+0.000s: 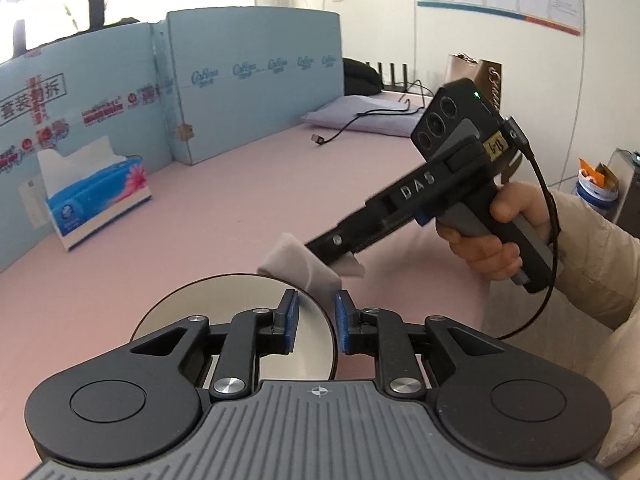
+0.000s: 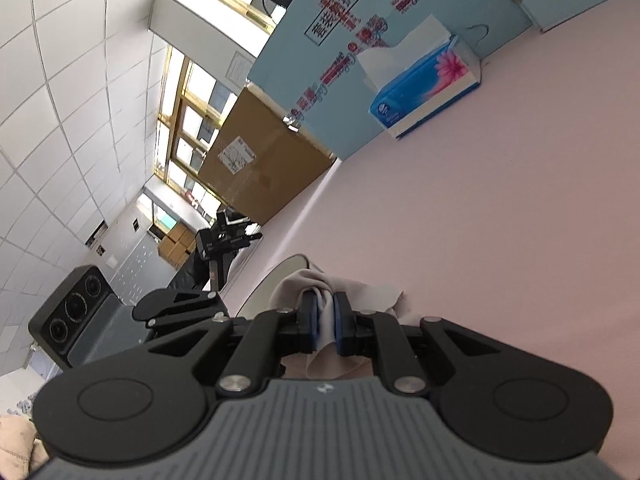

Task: Clean bowl
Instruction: 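Continue wiping the rim edge with the right gripper while the left holds the bowl tilted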

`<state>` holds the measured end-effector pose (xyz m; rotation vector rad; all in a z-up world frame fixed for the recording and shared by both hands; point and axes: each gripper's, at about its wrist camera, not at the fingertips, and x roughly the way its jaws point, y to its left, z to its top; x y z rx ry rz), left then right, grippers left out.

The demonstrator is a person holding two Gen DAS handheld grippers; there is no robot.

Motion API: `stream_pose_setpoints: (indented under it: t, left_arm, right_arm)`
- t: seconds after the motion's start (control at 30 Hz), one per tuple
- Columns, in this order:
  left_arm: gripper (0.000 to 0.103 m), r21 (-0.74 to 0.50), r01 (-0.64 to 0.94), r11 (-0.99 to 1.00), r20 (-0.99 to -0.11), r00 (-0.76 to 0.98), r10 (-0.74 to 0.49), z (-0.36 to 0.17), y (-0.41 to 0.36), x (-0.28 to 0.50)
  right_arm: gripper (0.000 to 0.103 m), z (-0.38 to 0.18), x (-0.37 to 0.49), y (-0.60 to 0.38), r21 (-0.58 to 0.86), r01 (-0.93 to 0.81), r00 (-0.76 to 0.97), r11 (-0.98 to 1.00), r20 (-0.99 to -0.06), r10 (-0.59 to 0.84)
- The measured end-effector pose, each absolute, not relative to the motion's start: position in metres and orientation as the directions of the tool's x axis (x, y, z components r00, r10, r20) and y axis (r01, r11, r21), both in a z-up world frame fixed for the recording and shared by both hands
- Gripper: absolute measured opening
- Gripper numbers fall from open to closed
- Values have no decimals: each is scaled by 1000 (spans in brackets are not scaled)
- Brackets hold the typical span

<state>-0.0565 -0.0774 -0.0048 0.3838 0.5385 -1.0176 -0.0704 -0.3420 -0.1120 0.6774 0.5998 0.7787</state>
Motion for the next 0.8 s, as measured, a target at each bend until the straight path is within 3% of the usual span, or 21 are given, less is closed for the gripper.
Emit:
stream_pose_setpoints:
  t: [0.3,0.8]
  left_arm:
    - [14,23,942,335,-628,274,-728,-3,-56,-46]
    - [14,-23,966,256,-611,189,-769,-9,-37,-42]
  right_arm:
    - [12,-113,-30,-318,732,-417,562,539,-259,786]
    - [12,-115,24,-298,767,-418,467,486,-276,840]
